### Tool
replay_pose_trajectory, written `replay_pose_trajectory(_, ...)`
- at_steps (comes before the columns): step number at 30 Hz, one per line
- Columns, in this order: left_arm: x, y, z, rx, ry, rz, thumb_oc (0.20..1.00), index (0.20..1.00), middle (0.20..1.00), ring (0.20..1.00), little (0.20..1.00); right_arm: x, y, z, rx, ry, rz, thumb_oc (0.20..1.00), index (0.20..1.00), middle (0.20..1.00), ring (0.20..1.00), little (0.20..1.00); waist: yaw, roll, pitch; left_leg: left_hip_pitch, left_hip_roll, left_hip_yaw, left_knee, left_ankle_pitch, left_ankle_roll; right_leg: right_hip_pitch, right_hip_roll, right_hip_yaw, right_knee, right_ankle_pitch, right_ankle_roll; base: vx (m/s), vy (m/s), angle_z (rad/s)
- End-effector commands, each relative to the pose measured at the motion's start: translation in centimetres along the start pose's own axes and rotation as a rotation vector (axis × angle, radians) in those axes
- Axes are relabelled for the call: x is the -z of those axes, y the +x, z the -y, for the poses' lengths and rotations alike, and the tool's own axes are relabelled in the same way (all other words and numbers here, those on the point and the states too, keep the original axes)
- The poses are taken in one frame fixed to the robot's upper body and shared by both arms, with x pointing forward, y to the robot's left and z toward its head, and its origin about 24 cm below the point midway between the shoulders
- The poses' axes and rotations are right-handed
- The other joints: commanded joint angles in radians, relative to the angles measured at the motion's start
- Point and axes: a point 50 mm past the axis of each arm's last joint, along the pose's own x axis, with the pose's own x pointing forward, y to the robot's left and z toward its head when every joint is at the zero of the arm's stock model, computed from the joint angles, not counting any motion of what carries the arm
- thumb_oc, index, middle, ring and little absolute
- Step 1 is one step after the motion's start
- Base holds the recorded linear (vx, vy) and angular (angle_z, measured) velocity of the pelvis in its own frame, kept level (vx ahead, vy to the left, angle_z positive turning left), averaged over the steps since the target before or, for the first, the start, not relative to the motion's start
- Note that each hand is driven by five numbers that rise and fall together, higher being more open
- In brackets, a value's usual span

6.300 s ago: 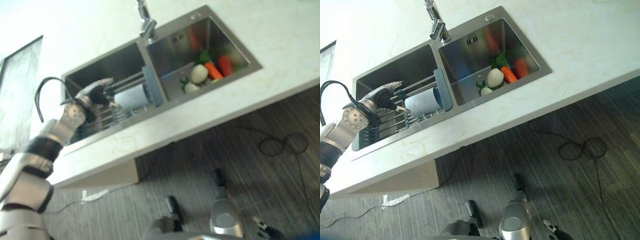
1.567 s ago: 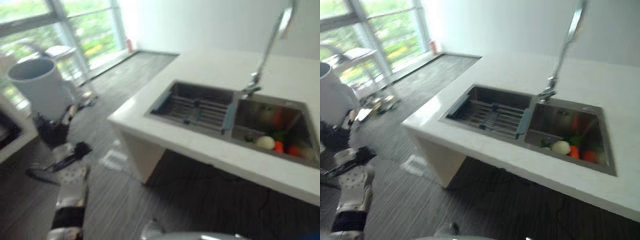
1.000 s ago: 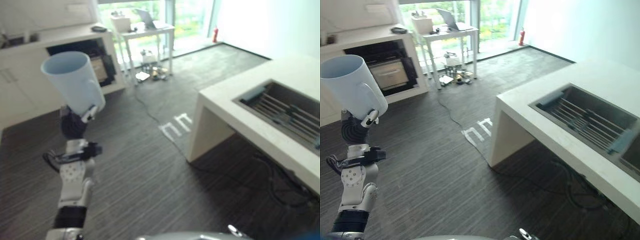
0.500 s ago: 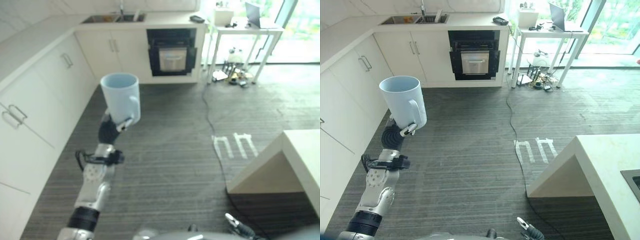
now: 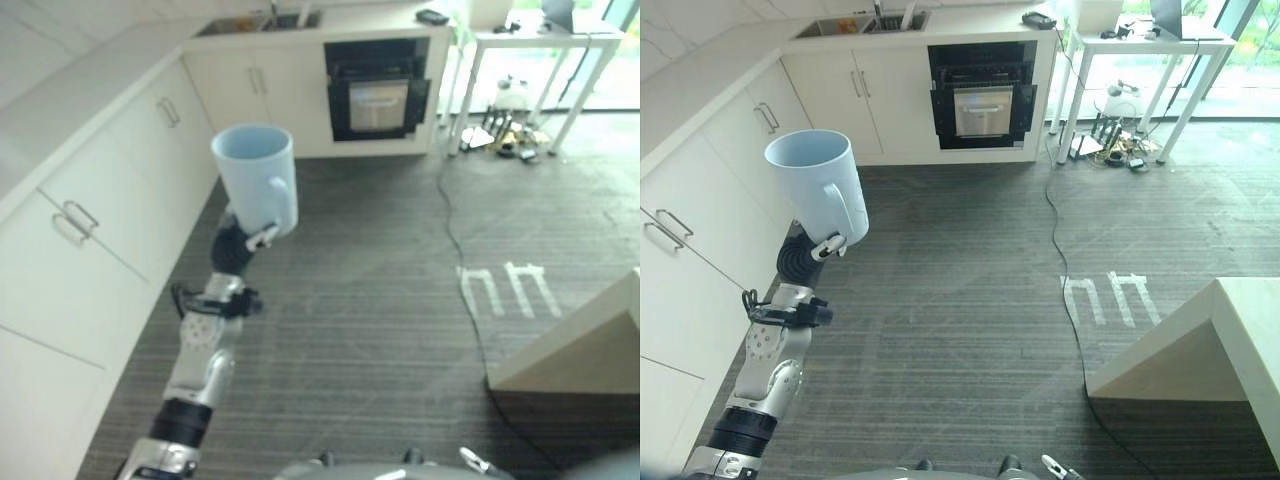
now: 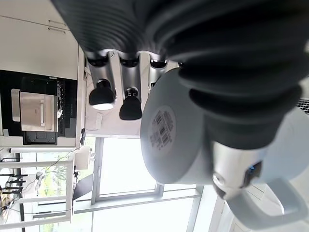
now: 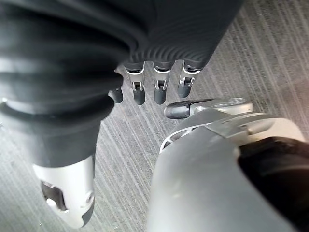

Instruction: Place the dishes in the dishwasher.

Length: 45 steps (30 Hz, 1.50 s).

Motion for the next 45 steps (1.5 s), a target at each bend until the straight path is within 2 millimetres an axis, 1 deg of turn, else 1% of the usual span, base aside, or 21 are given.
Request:
replay_pose_trajectory(1, -2.2, 0.7, -0.8, 0.008, 0.058, 0.114, 0.2, 0.2, 0.2, 0.2, 0.2, 1.1, 0.2, -0.7, -0.011, -0.025, -0.043, 1.0, 1.0, 1.0, 1.0, 1.0, 0.002, -0.039, -0.046, -0.027, -0.005, -0.067, 0.001, -0.055, -0.019, 0.008, -0.044, 0.05, 0.045, -0.07, 0.063, 0.0, 0.0, 0.0)
replay_pose_trajectory(11, -2.4, 0.4, -1.3, -0.018, 0.078, 0.114, 0.2, 0.2, 0.2, 0.2, 0.2, 1.6, 0.0, -0.4, -0.028, -0.022, -0.073, 1.0, 1.0, 1.0, 1.0, 1.0, 0.004, -0.046, -0.047, -0.012, -0.003, -0.046, 0.001, -0.07, -0.015, 0.02, -0.045, 0.045, 0.029, -0.066, 0.067, 0.02, 0.001, -0.01)
replay_pose_trajectory(12, -0.9, 2.4, 1.0, 0.057, -0.031, 0.056, 0.2, 0.2, 0.2, 0.2, 0.2, 1.1, 0.2, -0.6, -0.007, 0.111, -0.119, 1.0, 1.0, 1.0, 1.0, 1.0, -0.078, -0.04, -0.02, -0.001, 0.039, -0.067, 0.013, -0.034, -0.036, 0.016, 0.026, 0.185, 0.08, -0.1, 0.024, 0.04, -0.014, 0.02)
replay_pose_trajectory(15, -0.5, 2.0, 0.5, 0.049, -0.027, 0.034, 0.2, 0.2, 0.2, 0.2, 0.2, 1.4, 0.0, -0.4, -0.024, 0.151, -0.105, 1.0, 1.0, 1.0, 1.0, 1.0, -0.082, -0.036, -0.022, -0.004, 0.039, -0.071, 0.032, -0.039, -0.036, 0.017, 0.031, 0.194, 0.093, -0.112, 0.018, 0.09, -0.041, 0.04)
replay_pose_trajectory(18, -0.4, 1.5, -0.1, 0.024, -0.021, 0.028, 0.2, 0.2, 0.2, 0.2, 0.2, 0.9, 0.1, -0.2, -0.006, 0.139, -0.078, 1.0, 1.0, 1.0, 1.0, 1.0, -0.081, -0.043, -0.011, -0.035, 0.023, -0.082, 0.156, -0.088, -0.027, 0.006, 0.028, 0.212, 0.125, -0.13, 0.0, 0.09, -0.053, -0.05)
replay_pose_trajectory(20, -0.9, 1.5, -0.1, 0.021, 0.016, 0.052, 0.2, 0.2, 0.2, 0.2, 0.2, 0.0, 0.2, -0.3, -0.009, 0.134, -0.057, 1.0, 1.0, 1.0, 1.0, 1.0, -0.074, -0.06, 0.006, -0.103, -0.001, -0.08, 0.36, -0.14, -0.012, -0.008, 0.015, 0.228, 0.158, -0.142, -0.018, 0.06, -0.04, -0.03)
replay_pose_trajectory(21, -1.5, 1.6, -0.5, 0.003, 0.016, 0.072, 0.2, 0.2, 0.2, 0.2, 0.2, -0.8, 0.3, -0.2, 0.005, 0.101, -0.035, 1.0, 1.0, 1.0, 1.0, 1.0, -0.065, -0.064, 0.029, -0.201, -0.006, -0.093, 0.533, -0.103, -0.02, -0.016, 0.021, 0.233, 0.177, -0.143, -0.037, 0.09, 0.004, -0.05)
replay_pose_trajectory(22, -1.6, 1.7, -0.7, -0.012, 0.017, 0.077, 0.2, 0.2, 0.2, 0.2, 0.2, -0.9, 0.2, 0.0, 0.018, 0.076, -0.03, 1.0, 1.0, 1.0, 1.0, 1.0, -0.064, -0.057, 0.04, -0.236, 0.006, -0.091, 0.54, -0.062, -0.03, -0.015, 0.031, 0.231, 0.185, -0.143, -0.041, 0.12, 0.053, -0.22)
replay_pose_trajectory(25, -1.5, 2.0, -1.0, -0.011, 0.027, 0.084, 0.2, 0.2, 0.2, 0.2, 0.2, -1.3, 0.1, 0.5, 0.04, 0.074, -0.022, 1.0, 1.0, 1.0, 1.0, 1.0, -0.064, -0.031, 0.052, -0.212, 0.051, -0.05, 0.249, 0.005, -0.055, 0.007, 0.04, 0.224, 0.192, -0.172, -0.02, 0.34, 0.279, -0.1)
replay_pose_trajectory(26, -1.4, 2.0, -0.9, -0.002, 0.029, 0.085, 0.2, 0.2, 0.2, 0.2, 0.2, -1.4, -0.1, 1.2, 0.062, 0.075, -0.024, 1.0, 1.0, 1.0, 1.0, 1.0, -0.057, -0.012, 0.052, -0.223, 0.08, -0.057, 0.087, 0.097, -0.083, 0.05, 0.047, 0.227, 0.186, -0.2, -0.013, 0.48, 0.356, 0.03)
replay_pose_trajectory(27, -1.3, 1.9, -0.9, -0.004, 0.028, 0.086, 0.2, 0.2, 0.2, 0.2, 0.2, -1.3, -0.3, 1.7, 0.077, 0.073, -0.03, 1.0, 1.0, 1.0, 1.0, 1.0, -0.049, -0.009, 0.053, -0.237, 0.09, -0.078, 0.043, 0.13, -0.094, 0.082, 0.044, 0.239, 0.181, -0.215, -0.009, 0.61, 0.462, 0.26)
replay_pose_trajectory(32, -0.7, 2.0, -1.1, -0.026, 0.034, 0.08, 0.2, 0.2, 0.2, 0.2, 0.2, -0.3, -0.4, 1.9, 0.12, 0.104, -0.042, 1.0, 1.0, 1.0, 1.0, 1.0, -0.044, -0.022, 0.033, -0.258, 0.066, -0.08, 0.112, 0.068, -0.064, 0.134, -0.029, 0.245, 0.225, -0.262, 0.034, 0.39, 0.334, -0.17)
replay_pose_trajectory(33, -0.6, 2.4, -1.2, -0.026, 0.047, 0.069, 0.2, 0.2, 0.2, 0.2, 0.2, 0.5, -0.5, 2.0, 0.126, 0.115, -0.055, 1.0, 1.0, 1.0, 1.0, 1.0, -0.043, -0.032, 0.021, -0.258, 0.041, -0.098, 0.145, 0.042, -0.042, 0.139, -0.057, 0.241, 0.246, -0.256, 0.052, 0.49, 0.429, -0.18)
replay_pose_trajectory(35, -0.5, 3.1, -1.0, -0.012, 0.08, 0.057, 0.2, 0.2, 0.2, 0.2, 0.2, 1.9, -0.8, 2.2, 0.128, 0.115, -0.079, 1.0, 1.0, 1.0, 1.0, 1.0, -0.052, -0.049, 0.006, -0.227, 0.003, -0.096, 0.163, 0.002, 0.008, 0.079, -0.117, 0.235, 0.42, -0.13, 0.086, 0.5, 0.484, -0.3)
replay_pose_trajectory(36, -0.9, 3.9, -0.7, 0.006, 0.097, 0.054, 0.2, 0.2, 0.2, 0.2, 0.2, 2.4, -1.0, 2.5, 0.123, 0.128, -0.07, 1.0, 1.0, 1.0, 1.0, 1.0, -0.057, -0.044, -0.001, -0.199, -0.028, -0.116, 0.172, -0.027, 0.041, 0.02, -0.14, 0.238, 0.572, -0.059, 0.08, 0.42, 0.412, -0.17)
replay_pose_trajectory(38, -1.1, 4.3, -0.8, -0.002, 0.11, 0.041, 0.2, 0.2, 0.2, 0.2, 0.2, 2.5, -1.0, 2.3, 0.097, 0.124, -0.058, 1.0, 1.0, 1.0, 1.0, 1.0, -0.061, -0.037, -0.003, -0.146, -0.046, -0.101, 0.166, -0.049, 0.058, -0.078, -0.171, 0.198, 0.704, 0.018, 0.07, 0.42, 0.354, 0.1)
replay_pose_trajectory(39, -1.1, 4.3, -0.8, -0.005, 0.112, 0.041, 0.2, 0.2, 0.2, 0.2, 0.2, 2.5, -0.9, 2.1, 0.089, 0.114, -0.052, 1.0, 1.0, 1.0, 1.0, 1.0, -0.065, -0.033, -0.001, -0.127, -0.045, -0.091, 0.159, -0.052, 0.06, -0.117, -0.155, 0.189, 0.705, -0.011, 0.058, 0.35, 0.194, 0.1)
replay_pose_trajectory(41, -1.2, 4.3, -0.7, 0.019, 0.114, 0.048, 0.2, 0.2, 0.2, 0.2, 0.2, 2.1, -0.8, 1.9, 0.082, 0.122, -0.033, 1.0, 1.0, 1.0, 1.0, 1.0, -0.082, -0.044, 0.009, -0.086, -0.063, -0.088, 0.14, -0.054, 0.059, -0.155, -0.046, 0.169, 0.565, -0.096, 0.046, 0.4, -0.013, 0.02)
replay_pose_trajectory(42, -1.1, 4.3, -0.6, 0.032, 0.117, 0.049, 0.2, 0.2, 0.2, 0.2, 0.2, 1.8, -0.8, 1.8, 0.082, 0.139, -0.026, 1.0, 1.0, 1.0, 1.0, 1.0, -0.086, -0.045, 0.011, -0.073, -0.067, -0.091, 0.131, -0.059, 0.06, -0.17, -0.028, 0.152, 0.488, -0.096, 0.043, 0.45, -0.132, 0.13)
replay_pose_trajectory(44, -1.4, 4.1, -0.6, 0.037, 0.118, 0.05, 0.2, 0.2, 0.2, 0.2, 0.2, 1.7, -0.7, 1.7, 0.078, 0.152, -0.025, 1.0, 1.0, 1.0, 1.0, 1.0, -0.102, -0.068, 0.02, -0.029, -0.092, -0.096, 0.132, -0.103, 0.063, -0.23, -0.039, 0.152, 0.27, -0.004, 0.076, 0.46, -0.21, 0.38)
replay_pose_trajectory(45, -1.6, 4.1, -0.5, 0.038, 0.102, 0.051, 0.2, 0.2, 0.2, 0.2, 0.2, 1.7, -0.6, 1.6, 0.078, 0.162, -0.025, 1.0, 1.0, 1.0, 1.0, 1.0, -0.115, -0.077, 0.02, -0.005, -0.106, -0.111, 0.137, -0.135, 0.064, -0.265, -0.047, 0.178, 0.181, 0.085, 0.101, 0.51, -0.251, 0.71)
